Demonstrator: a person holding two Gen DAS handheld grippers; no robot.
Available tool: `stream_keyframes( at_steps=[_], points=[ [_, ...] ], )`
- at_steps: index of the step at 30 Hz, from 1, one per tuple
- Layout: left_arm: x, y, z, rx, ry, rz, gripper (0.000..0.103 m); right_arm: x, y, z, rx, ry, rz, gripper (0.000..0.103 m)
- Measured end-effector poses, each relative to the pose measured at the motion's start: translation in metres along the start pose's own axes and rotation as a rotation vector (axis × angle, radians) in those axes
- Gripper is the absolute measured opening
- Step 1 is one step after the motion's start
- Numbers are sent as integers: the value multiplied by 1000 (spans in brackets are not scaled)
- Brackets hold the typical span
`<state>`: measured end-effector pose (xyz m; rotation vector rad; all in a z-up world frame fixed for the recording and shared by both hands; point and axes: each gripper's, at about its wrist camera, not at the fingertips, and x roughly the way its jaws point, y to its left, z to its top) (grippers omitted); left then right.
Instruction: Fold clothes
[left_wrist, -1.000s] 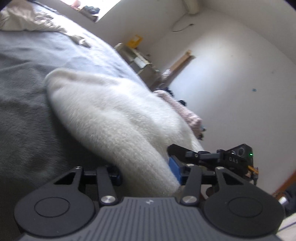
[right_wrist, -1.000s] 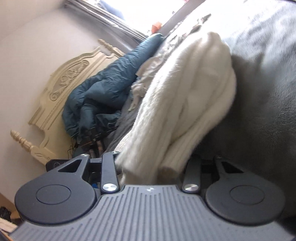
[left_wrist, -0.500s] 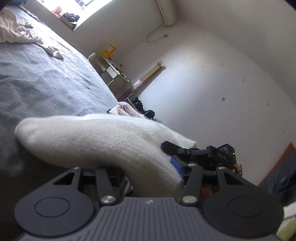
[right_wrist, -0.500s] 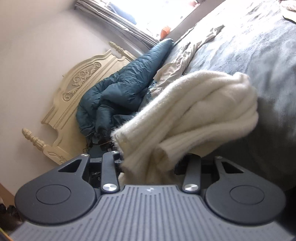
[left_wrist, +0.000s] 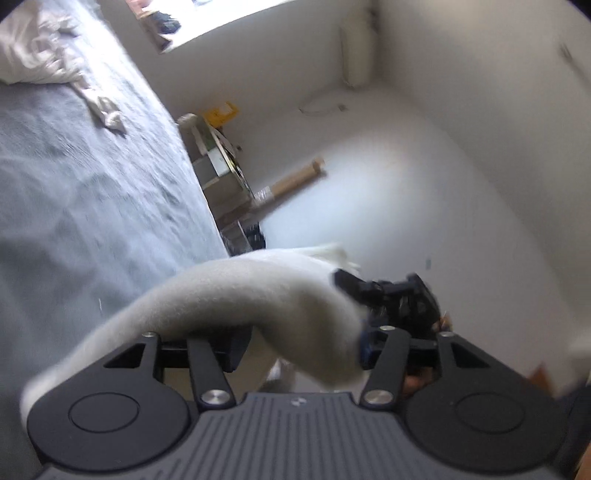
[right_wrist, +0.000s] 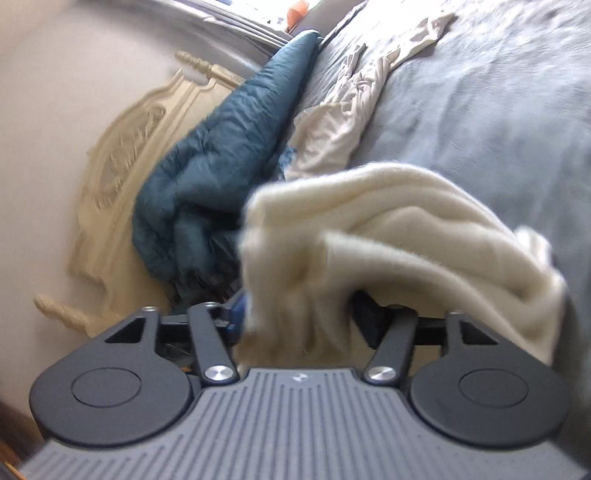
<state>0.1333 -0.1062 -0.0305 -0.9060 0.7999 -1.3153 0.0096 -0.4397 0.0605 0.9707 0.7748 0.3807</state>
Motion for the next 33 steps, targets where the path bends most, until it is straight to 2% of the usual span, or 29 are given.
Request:
stream_keyframes(
  at_steps=[3,4,6,8,12,16,18,20,24,29,33],
  points=[
    [12,36,52,-41,-87,94,67,29,-15,61,46,-79,56,81],
    [15,46,64,-49,-110,135,67,38,-24,79,55,-105,63,81],
    [13,63,74,-54,-138,205,67,53,-47,104,100,-145,54,82],
    [10,79,78,-60,-153,253,69,55,-73,108,150,-199,34,82],
    [-10,103,57,-98,-121,315,71,40,-120,77,152,-212,28,82],
    [-32,106,23,-107,-72,390,71,9,-156,27,151,-211,6,82],
    [-32,102,6,-83,-40,426,73,-1,-173,6,168,-210,-22,82],
    [-30,96,-12,-57,-12,457,75,-9,-189,-19,201,-210,-13,82],
    [-24,84,-41,22,-18,545,77,-10,-216,-61,312,-215,22,83],
    [-19,82,-55,80,-14,675,76,7,-228,-73,358,-216,71,85],
    [-19,79,-58,87,-30,719,74,22,-235,-62,382,-247,111,89]
  ],
)
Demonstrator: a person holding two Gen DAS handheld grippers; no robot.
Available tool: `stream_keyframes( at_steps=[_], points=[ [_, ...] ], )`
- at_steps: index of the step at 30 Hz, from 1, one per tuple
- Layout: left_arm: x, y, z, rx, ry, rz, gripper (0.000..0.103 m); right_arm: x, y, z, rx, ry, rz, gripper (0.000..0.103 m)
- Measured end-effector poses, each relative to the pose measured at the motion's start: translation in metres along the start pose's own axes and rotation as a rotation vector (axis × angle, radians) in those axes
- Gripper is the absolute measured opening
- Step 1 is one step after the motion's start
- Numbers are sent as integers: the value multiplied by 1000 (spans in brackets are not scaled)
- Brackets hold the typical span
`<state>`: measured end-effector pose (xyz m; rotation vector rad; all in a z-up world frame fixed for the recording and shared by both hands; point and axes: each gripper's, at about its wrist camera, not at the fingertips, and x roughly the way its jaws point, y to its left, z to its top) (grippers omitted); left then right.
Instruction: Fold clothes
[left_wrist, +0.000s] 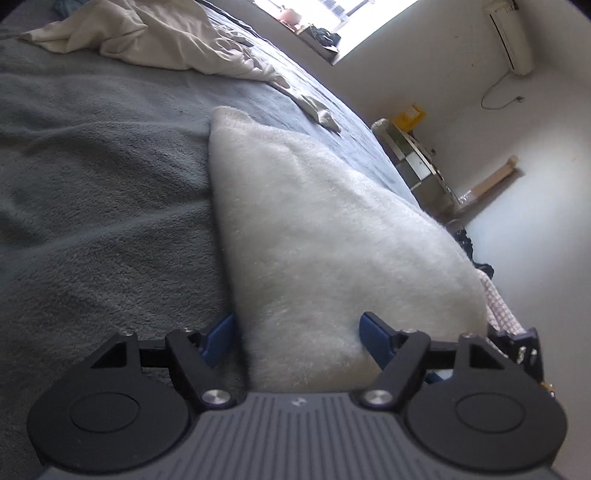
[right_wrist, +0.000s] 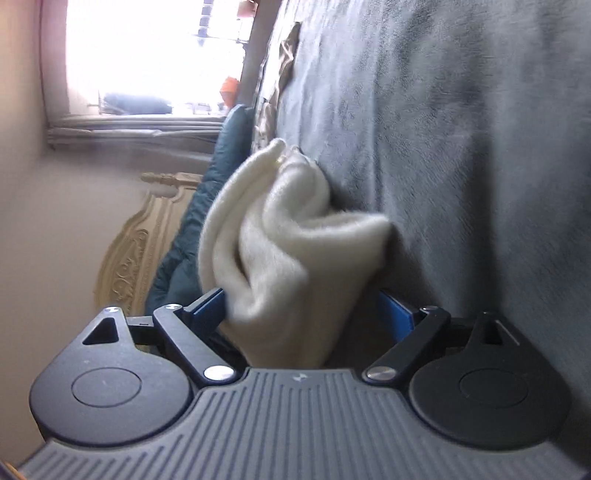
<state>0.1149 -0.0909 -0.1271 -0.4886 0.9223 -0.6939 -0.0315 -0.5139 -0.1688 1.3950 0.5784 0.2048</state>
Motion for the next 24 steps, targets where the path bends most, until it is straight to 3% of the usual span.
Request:
stream_keyframes(
  at_steps=[6,10,13,16,20,24],
  points=[
    [-20,-36,5,142,-94,65,73,11,-6,14,25,-3,39,89],
    [-23,-69,7,287,-151,82,74,0,12,24,-68,-43,-13,90],
    [-9,-87,4,387,-134,93,74,-4,17,40,-134,-54,-35,91],
    [13,-92,0,410,-91,145,74,14,12,60,-138,7,-57,91],
    [21,-81,-1,353,-83,128,76,50,16,78,-187,140,-65,91],
    [21,-77,-1,360,-72,126,76,75,17,89,-192,252,-47,91]
  ],
)
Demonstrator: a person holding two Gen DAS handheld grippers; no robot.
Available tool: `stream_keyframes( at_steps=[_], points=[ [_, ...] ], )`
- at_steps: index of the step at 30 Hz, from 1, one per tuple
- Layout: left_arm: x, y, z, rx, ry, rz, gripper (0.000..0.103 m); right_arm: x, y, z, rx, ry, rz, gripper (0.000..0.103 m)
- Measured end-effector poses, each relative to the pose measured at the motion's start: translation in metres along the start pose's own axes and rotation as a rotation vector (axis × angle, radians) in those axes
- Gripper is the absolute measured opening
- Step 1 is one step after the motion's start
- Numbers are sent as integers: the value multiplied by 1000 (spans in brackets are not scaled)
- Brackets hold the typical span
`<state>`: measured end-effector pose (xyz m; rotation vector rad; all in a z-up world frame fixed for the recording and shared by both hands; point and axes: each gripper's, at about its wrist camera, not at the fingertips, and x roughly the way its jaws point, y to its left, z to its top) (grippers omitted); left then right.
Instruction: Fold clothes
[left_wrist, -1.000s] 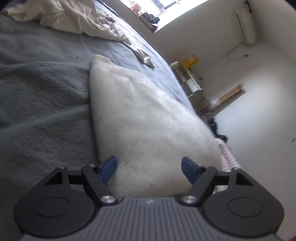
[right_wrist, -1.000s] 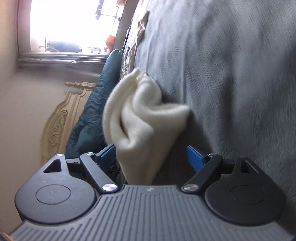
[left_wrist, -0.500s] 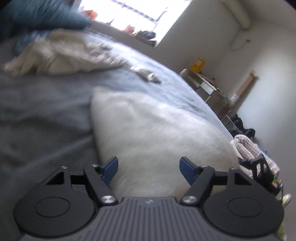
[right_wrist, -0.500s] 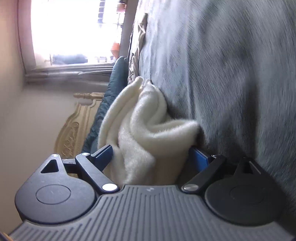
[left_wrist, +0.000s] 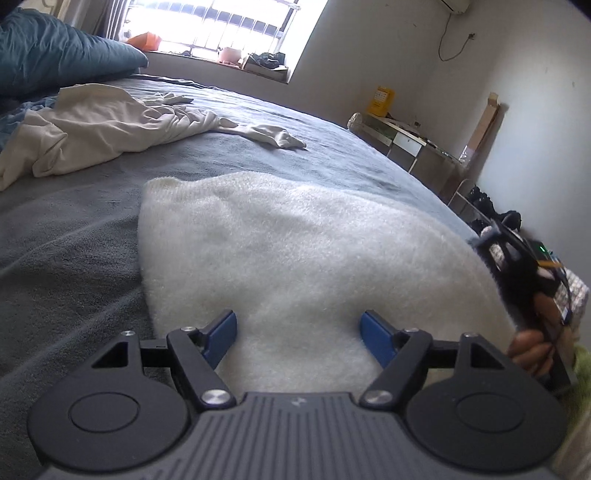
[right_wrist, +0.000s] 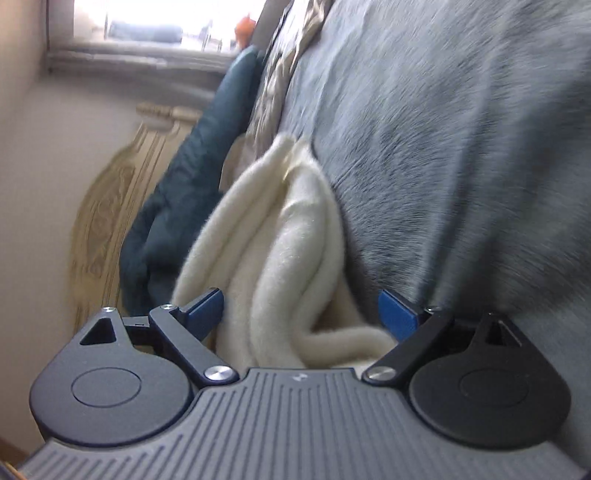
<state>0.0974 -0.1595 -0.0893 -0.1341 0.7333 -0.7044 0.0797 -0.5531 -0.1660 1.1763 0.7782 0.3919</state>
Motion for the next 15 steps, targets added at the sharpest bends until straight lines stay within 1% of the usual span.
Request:
stream_keyframes(
  at_steps=[1,4,7,10,12,13,14,15],
  points=[
    [0,1,0,-5,2,-2,76,5,-1,3,2,24,13,91],
    [1,3,-2,-25,6,-5,77,21,-1,10,16,94,89,92],
    [1,5,-4,-40,5,-4,77,38,1,12,32,142,147,97],
    [-1,6,-5,-46,7,-10,77,34,15,9,34,128,171,97],
    [-1,6,-5,-43,12,-15,77,24,25,2,29,103,229,95],
    [-2,5,-6,-37,12,-15,77,21,30,-1,31,97,266,95],
    [-3,5,-7,-35,11,-15,77,19,36,-4,25,92,284,95],
    [-3,6,-7,-38,11,-15,77,19,45,-8,-2,87,257,96]
  ],
)
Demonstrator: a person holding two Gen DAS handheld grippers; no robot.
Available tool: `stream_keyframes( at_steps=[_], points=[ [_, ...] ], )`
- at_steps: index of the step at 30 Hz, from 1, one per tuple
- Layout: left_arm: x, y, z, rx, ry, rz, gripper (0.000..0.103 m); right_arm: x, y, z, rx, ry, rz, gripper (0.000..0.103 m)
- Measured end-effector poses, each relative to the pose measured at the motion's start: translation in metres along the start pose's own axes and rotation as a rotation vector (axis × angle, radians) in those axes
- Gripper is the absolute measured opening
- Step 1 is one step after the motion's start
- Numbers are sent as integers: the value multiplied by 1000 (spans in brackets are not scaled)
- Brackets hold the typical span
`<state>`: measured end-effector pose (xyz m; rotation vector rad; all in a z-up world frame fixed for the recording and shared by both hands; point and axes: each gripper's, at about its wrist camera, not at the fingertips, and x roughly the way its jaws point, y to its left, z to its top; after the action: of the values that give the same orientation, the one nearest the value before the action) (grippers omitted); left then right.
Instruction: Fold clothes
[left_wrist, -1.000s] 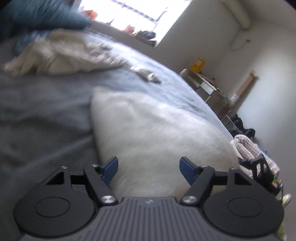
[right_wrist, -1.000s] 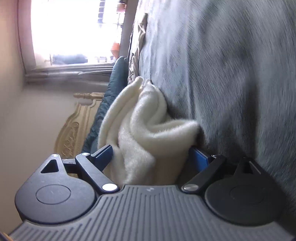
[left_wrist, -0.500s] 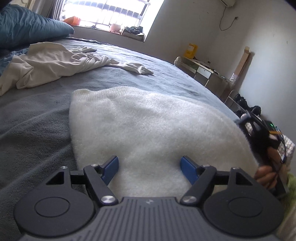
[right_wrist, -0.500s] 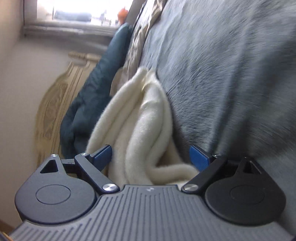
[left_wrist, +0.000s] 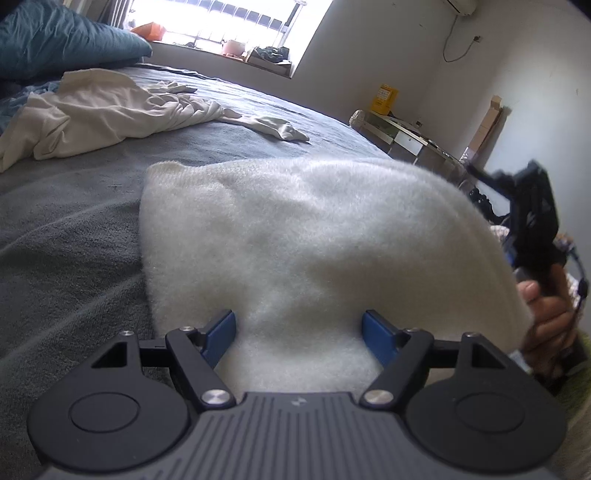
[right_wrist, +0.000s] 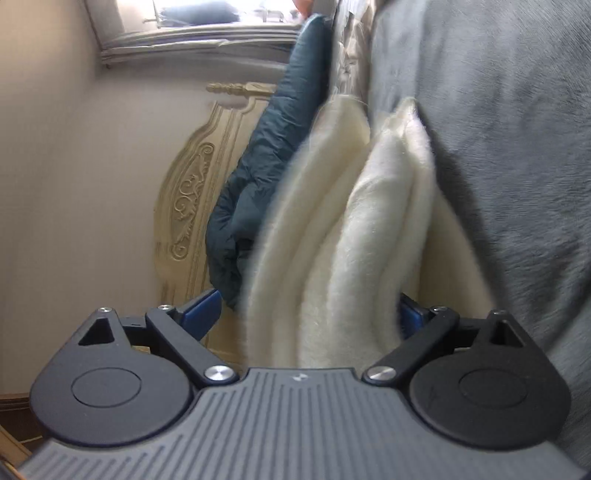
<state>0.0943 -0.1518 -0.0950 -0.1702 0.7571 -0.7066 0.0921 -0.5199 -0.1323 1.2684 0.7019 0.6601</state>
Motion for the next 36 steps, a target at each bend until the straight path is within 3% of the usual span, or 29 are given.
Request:
stream_keyframes(
  at_steps=[8,13,18,21,23,26,29,32,36],
  points=[
    [-12,24,-12,-89,-36,-73,77,32,84,-22,-212,49,-234,96],
    [-26,51,-22,-186,-78,-144,74,84,142,-51,-348,116,-413,96],
    [-57,88,-36,-311,-100,-150,69,168,189,-90,-447,225,-570,96],
    [-101,127,-61,-426,-97,-107,67,237,210,-120,-485,293,-661,96],
    [-135,155,-83,-507,-95,-81,61,285,218,-145,-569,348,-713,96],
    [-176,183,-112,-595,-94,-73,59,341,220,-181,-706,442,-723,96],
    [-196,187,-123,-601,-114,-65,63,351,219,-200,-712,484,-681,96],
    [-202,188,-124,-617,-130,-64,66,325,227,-200,-651,514,-520,95],
    [-208,189,-121,-623,-158,-62,71,275,250,-204,-691,457,-425,95]
  ],
)
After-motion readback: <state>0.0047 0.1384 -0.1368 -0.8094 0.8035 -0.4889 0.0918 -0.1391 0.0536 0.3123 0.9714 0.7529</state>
